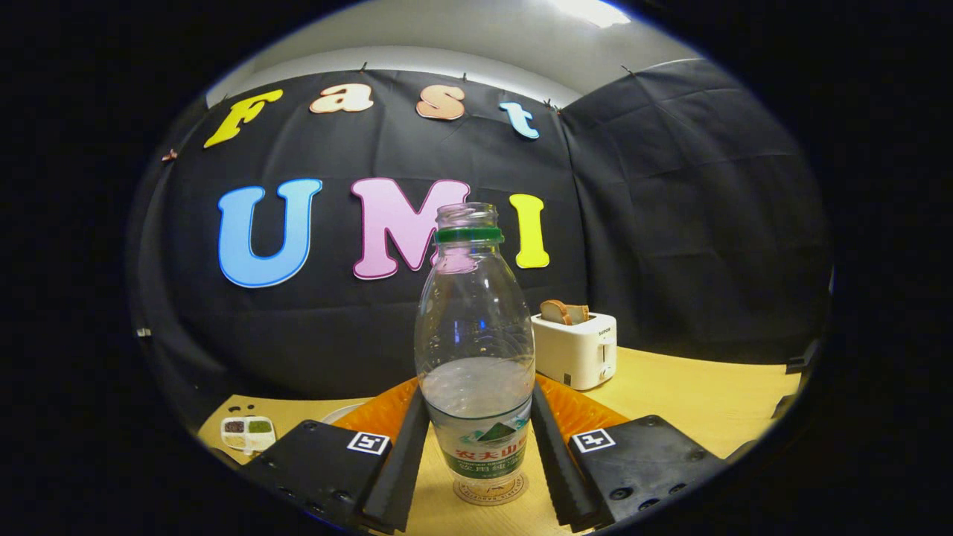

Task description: Take the bottle from table, then pour the juice into the cup, finally place the bottle on the coaster

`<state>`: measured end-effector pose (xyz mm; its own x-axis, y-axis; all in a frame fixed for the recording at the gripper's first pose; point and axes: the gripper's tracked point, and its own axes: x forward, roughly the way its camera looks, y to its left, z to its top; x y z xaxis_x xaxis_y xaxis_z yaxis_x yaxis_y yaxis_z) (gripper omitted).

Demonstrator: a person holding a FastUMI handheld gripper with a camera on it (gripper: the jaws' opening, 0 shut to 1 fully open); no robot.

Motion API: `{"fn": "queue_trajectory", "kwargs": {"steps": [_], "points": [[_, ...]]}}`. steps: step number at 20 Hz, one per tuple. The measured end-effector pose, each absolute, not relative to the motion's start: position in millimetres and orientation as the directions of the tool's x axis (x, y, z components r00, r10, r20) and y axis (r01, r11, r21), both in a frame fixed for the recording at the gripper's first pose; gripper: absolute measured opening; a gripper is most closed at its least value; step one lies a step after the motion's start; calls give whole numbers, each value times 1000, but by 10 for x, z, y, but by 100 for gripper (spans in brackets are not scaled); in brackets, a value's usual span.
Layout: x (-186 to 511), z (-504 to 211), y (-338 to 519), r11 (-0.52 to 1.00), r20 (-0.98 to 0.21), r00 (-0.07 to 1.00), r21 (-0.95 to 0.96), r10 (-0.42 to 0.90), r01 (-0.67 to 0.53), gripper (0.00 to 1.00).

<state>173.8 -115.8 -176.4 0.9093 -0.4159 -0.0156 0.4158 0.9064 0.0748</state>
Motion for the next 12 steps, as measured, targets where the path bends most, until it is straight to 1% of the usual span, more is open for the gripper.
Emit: {"fn": "queue_trajectory", "kwargs": {"steps": [7, 12], "points": [[2024, -2247, -1160, 892, -36, 892, 25, -450, 451, 74], [2151, -2586, -1141, 881, -78, 878, 2, -472, 473, 74]]}}
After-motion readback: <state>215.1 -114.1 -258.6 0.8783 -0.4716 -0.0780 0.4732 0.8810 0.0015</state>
